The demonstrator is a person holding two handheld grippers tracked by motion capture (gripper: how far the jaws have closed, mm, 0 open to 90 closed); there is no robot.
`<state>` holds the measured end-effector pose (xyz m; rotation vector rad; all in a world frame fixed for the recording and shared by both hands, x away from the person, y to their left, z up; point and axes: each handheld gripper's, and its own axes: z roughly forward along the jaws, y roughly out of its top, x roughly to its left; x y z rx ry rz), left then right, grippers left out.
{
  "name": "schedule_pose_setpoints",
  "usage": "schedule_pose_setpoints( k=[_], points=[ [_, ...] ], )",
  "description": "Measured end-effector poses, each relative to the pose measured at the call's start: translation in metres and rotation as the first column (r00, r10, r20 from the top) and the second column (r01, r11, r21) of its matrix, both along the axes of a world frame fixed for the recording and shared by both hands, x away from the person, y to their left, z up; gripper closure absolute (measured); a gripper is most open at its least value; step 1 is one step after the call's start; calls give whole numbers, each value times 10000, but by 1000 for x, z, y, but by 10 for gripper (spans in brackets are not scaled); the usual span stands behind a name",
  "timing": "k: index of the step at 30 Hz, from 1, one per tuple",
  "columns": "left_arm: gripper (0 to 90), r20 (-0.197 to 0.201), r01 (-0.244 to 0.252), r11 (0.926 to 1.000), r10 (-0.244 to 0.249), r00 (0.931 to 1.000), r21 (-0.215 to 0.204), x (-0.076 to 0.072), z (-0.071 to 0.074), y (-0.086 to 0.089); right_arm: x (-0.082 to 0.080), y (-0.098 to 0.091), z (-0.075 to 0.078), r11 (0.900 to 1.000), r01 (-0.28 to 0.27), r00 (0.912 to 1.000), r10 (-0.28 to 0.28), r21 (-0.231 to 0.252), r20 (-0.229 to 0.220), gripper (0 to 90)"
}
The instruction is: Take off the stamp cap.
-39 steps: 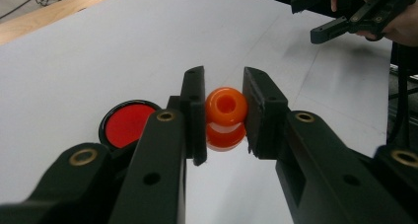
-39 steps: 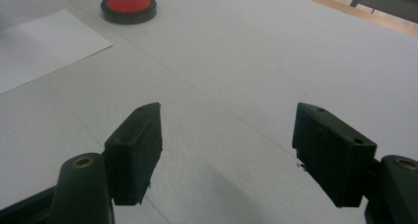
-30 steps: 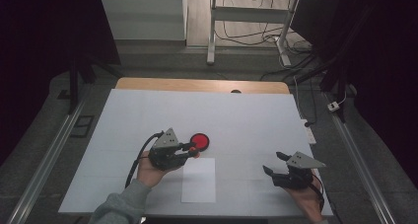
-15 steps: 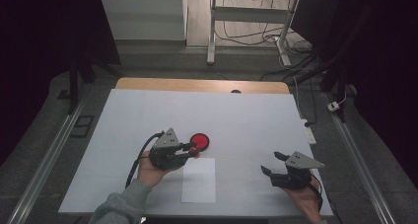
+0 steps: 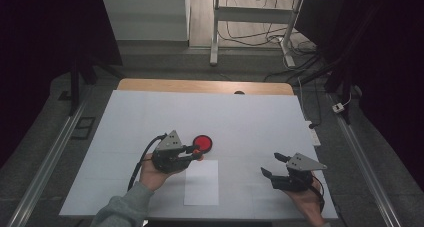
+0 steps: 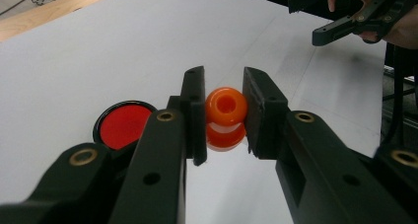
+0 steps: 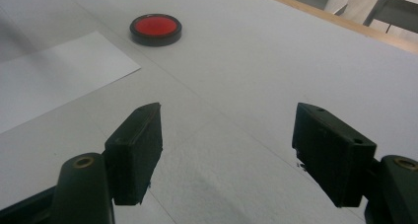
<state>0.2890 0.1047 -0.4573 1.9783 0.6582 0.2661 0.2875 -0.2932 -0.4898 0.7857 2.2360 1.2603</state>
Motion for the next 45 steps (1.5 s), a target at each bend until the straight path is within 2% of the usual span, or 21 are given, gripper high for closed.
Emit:
schedule_pose_setpoints(
  k=[20, 26, 28, 36, 45],
  points=[
    [718, -40, 23, 10000, -23, 10000, -26, 1, 0, 0, -1, 20, 1, 9985, -538, 9986, 537, 99, 28, 268],
    [718, -29, 6, 10000, -6, 10000, -54, 1, 0, 0, -2, 28, -1, 9975, -701, 9975, 700, -109, -42, 269],
    [718, -36, 4, 10000, -4, 10000, -43, 1, 0, 0, -2, 31, -2, 9968, -800, 9968, 800, -18, -32, 269],
    [718, -45, 0, 10000, 0, 10000, -44, 1, -1, 0, -3, 43, -4, 9944, -1041, 9945, 1040, -158, -105, 271],
    [718, -48, -2, 10000, 2, 10000, -24, 1, -1, 0, -4, 53, -6, 9908, -1355, 9906, 1356, 38, -203, 277]
  ],
)
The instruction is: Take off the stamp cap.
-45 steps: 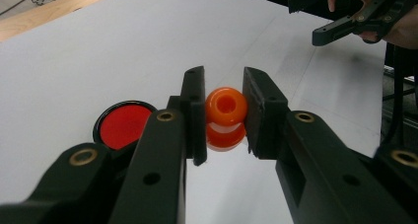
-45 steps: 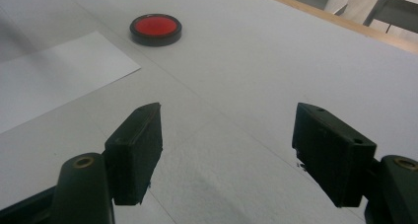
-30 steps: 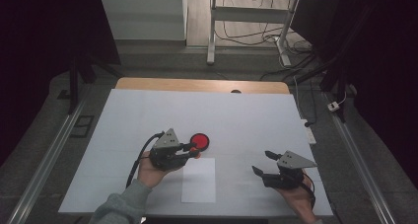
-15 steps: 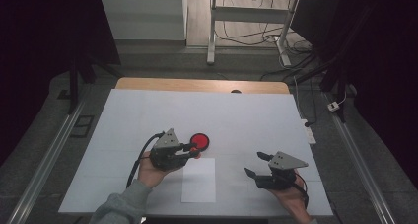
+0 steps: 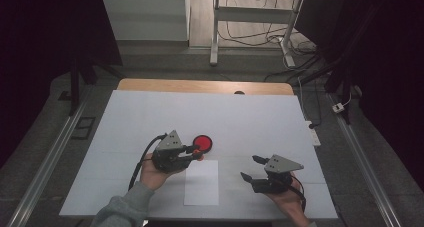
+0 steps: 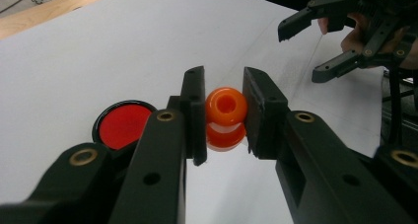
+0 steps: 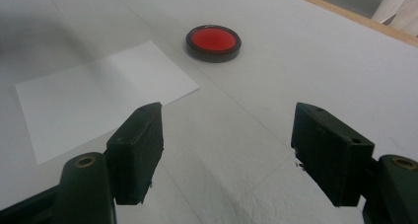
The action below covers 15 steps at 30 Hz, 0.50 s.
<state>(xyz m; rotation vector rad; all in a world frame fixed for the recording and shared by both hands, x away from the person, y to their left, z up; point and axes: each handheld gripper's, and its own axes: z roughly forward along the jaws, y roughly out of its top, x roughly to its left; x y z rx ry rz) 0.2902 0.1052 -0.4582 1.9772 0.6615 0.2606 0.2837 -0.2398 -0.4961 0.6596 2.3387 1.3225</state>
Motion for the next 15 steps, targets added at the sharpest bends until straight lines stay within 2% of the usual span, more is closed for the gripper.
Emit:
schedule_pose_setpoints(
  k=[4, 15],
  points=[
    [718, -21, -29, 10000, 29, 10000, -37, 0, 0, 1, 0, 5, -2, 9998, -153, 9999, 153, 84, -66, 281],
    [718, -39, -6, 10000, 6, 10000, -3, 0, -1, -1, 1, 22, -5, 9993, -369, 9993, 369, -48, 42, 287]
  ],
)
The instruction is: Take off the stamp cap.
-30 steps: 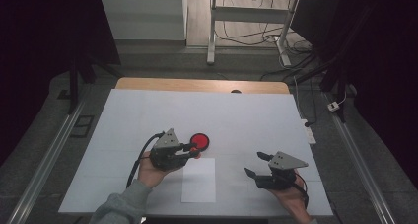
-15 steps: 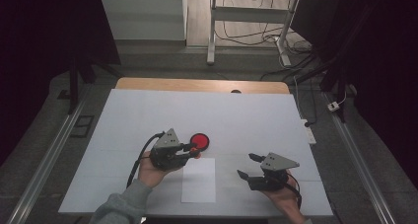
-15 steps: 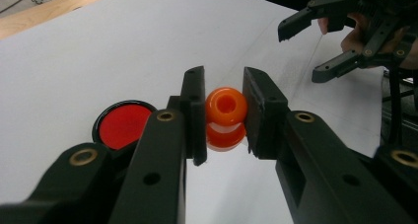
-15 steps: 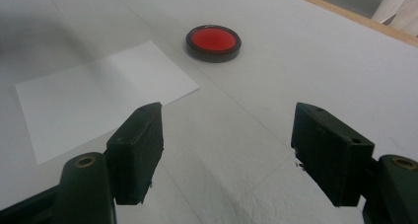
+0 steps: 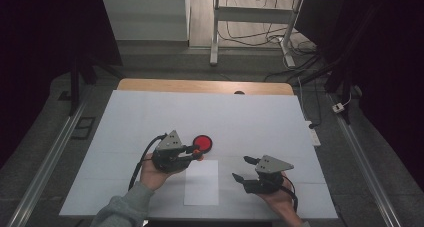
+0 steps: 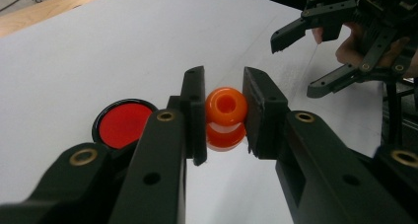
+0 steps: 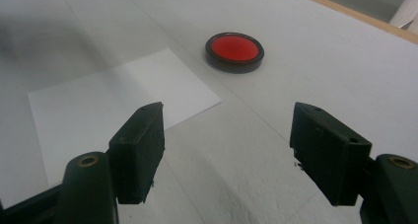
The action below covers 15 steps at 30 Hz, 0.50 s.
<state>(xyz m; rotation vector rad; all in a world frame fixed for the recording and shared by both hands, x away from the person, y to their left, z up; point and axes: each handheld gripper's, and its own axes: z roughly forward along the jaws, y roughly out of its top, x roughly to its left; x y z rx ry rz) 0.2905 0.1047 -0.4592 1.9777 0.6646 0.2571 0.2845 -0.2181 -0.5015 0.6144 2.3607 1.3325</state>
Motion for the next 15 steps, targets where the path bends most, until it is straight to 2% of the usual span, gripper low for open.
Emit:
schedule_pose_setpoints(
  k=[15],
  points=[
    [718, -49, 96, 9999, -95, 9999, 56, 0, -1, -1, 2, 17, -5, 9995, -319, 9995, 319, -74, 3, 288]
  ],
)
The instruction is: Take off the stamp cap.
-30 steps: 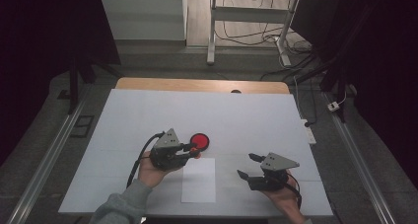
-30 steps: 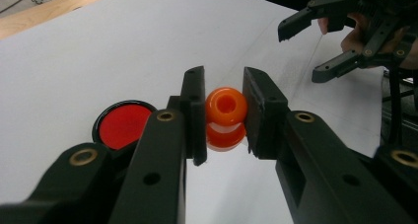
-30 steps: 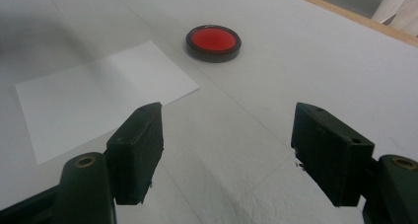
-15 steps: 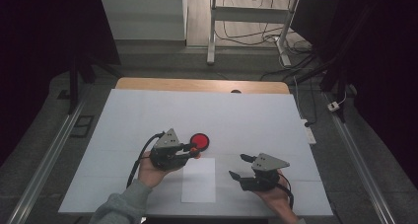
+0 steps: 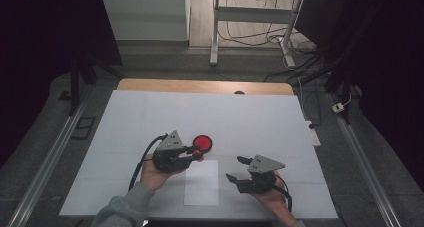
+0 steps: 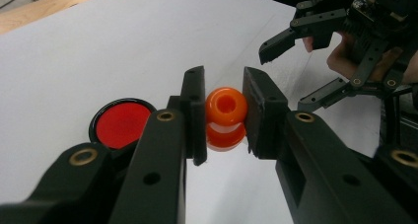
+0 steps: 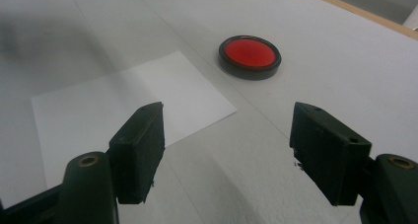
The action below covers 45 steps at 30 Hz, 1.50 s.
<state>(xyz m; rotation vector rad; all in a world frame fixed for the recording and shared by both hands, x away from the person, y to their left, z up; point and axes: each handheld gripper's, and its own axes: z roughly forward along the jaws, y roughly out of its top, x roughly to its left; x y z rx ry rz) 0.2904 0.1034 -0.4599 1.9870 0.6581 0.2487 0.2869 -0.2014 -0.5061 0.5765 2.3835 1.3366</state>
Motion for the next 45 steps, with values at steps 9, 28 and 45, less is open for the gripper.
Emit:
schedule_pose_setpoints(
  k=[9, 28, 45],
  points=[
    [718, -23, 50, 10000, -50, 10000, -41, -1, 0, -2, 1, 7, -1, 10000, -73, 10000, 73, -28, 65, 288],
    [718, -166, 251, 9997, -251, 9995, -1, -1, -4, -6, 0, 27, -1, 9986, -530, 9986, 530, 23, 90, 290],
    [718, -236, 397, 9992, -394, 9989, 99, -2, -7, -12, -1, 43, 1, 9961, -878, 9961, 877, 99, 95, 297]
  ],
)
